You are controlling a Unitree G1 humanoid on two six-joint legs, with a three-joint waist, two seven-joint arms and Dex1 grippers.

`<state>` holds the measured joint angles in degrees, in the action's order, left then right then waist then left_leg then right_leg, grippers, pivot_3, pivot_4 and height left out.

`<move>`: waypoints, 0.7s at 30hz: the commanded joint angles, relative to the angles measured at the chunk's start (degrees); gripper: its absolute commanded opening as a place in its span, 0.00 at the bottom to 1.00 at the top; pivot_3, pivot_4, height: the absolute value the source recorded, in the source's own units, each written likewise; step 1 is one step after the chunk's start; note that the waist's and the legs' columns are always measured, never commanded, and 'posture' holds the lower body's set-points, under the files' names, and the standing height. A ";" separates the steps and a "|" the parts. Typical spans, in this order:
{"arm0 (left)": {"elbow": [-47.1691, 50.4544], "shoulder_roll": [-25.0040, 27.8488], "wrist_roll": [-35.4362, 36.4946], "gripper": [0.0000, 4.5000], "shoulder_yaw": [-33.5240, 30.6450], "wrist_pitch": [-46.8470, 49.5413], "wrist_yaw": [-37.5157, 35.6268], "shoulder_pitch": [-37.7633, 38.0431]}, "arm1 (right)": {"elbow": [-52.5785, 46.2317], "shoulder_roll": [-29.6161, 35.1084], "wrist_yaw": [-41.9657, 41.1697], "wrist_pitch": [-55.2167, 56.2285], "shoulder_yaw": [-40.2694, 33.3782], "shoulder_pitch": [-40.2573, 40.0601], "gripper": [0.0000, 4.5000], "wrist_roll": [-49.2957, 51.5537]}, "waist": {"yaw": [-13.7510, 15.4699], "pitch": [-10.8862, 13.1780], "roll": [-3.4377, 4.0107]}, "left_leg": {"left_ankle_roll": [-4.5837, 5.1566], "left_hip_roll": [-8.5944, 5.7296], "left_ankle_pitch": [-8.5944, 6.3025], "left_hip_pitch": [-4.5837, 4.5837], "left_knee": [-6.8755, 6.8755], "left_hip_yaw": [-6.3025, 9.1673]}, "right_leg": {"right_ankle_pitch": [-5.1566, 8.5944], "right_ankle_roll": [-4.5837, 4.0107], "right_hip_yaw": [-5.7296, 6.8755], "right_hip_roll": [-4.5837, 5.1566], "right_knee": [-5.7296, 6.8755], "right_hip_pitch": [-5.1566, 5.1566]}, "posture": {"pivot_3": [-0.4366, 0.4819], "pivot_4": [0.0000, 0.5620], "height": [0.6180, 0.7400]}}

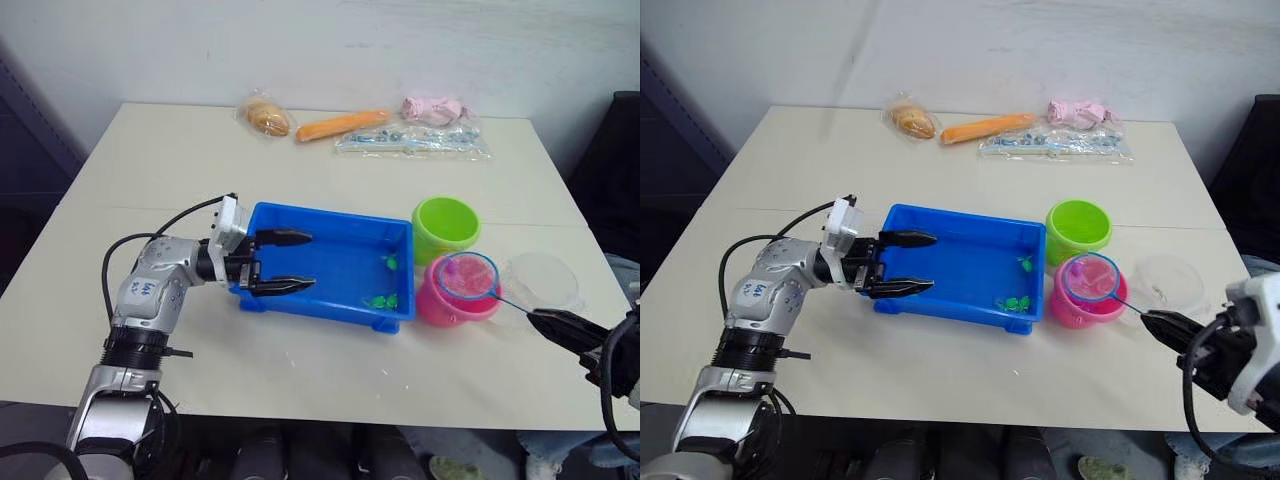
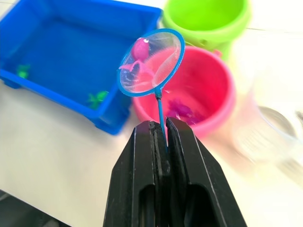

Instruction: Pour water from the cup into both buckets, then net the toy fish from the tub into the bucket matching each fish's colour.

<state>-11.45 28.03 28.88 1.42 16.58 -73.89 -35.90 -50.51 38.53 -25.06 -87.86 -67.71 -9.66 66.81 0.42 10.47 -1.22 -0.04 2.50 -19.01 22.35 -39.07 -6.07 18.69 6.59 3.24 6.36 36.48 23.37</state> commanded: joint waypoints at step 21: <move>0.45 -1.39 -0.86 0.99 -0.25 -2.01 -0.37 -0.25 | -1.99 -3.53 -6.69 54.27 22.31 -24.80 0.00 -40.41 | -0.36 0.00 0.00 | -0.01 -0.08 0.05 -0.10 -0.04 -0.04 | -0.05 0.10 -0.20 -0.07 0.02 -0.04 | 0.48 0.27 1.00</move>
<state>-12.55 26.71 27.74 1.66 14.97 -74.54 -36.17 -52.33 35.37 -31.83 -36.85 -45.18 -34.51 28.81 0.06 10.47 -1.22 -0.06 2.42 -18.96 22.25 -39.11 -6.10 18.64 6.68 3.04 6.29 36.50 23.33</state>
